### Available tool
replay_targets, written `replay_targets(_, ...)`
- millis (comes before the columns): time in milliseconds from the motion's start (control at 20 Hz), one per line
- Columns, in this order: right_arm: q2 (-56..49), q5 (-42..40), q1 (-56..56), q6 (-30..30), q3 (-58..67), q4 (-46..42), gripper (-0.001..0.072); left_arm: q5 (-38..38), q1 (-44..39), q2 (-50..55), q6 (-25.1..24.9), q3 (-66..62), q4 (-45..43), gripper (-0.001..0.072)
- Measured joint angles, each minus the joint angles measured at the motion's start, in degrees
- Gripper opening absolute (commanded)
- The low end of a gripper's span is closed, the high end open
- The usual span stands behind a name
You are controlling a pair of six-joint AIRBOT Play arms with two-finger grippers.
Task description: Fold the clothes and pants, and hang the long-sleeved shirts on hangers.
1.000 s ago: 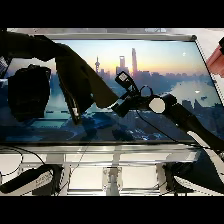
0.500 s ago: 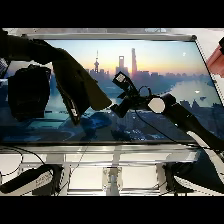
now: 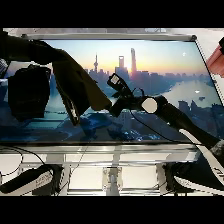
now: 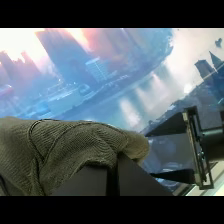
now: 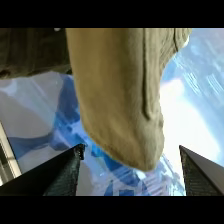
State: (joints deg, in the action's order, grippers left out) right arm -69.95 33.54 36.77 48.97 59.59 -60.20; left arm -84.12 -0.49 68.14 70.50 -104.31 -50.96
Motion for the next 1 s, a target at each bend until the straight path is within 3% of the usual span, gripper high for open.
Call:
replay_targets(100,-1.9,-0.6,0.6,-1.5,1.5,0.7,0.0642,-0.2,0.0,0.0,0.0,0.0,0.0,0.0027)
replay_targets(250,-6.0,-0.1,1.3,-2.6,4.8,1.4,0.058,-0.4,0.0,0.0,0.0,0.0,0.0,0.0027)
replay_targets(350,-8.7,0.9,1.6,-3.0,6.8,1.9,0.037,-0.5,0.0,0.0,0.0,0.0,0.0,0.0027)
replay_targets(450,-10.8,1.9,1.7,-2.9,8.1,2.8,0.0024,-0.6,0.0,0.0,0.0,0.0,0.0,0.0027)
replay_targets(700,-10.1,9.1,0.0,3.8,11.9,-0.3,0.001,-0.6,0.0,-0.4,0.0,0.0,-1.6,0.0026)
replay_targets(1000,1.3,28.0,-4.5,14.0,23.4,-6.4,0.0009,-0.6,0.0,-5.2,-2.9,0.0,-5.0,0.0026)
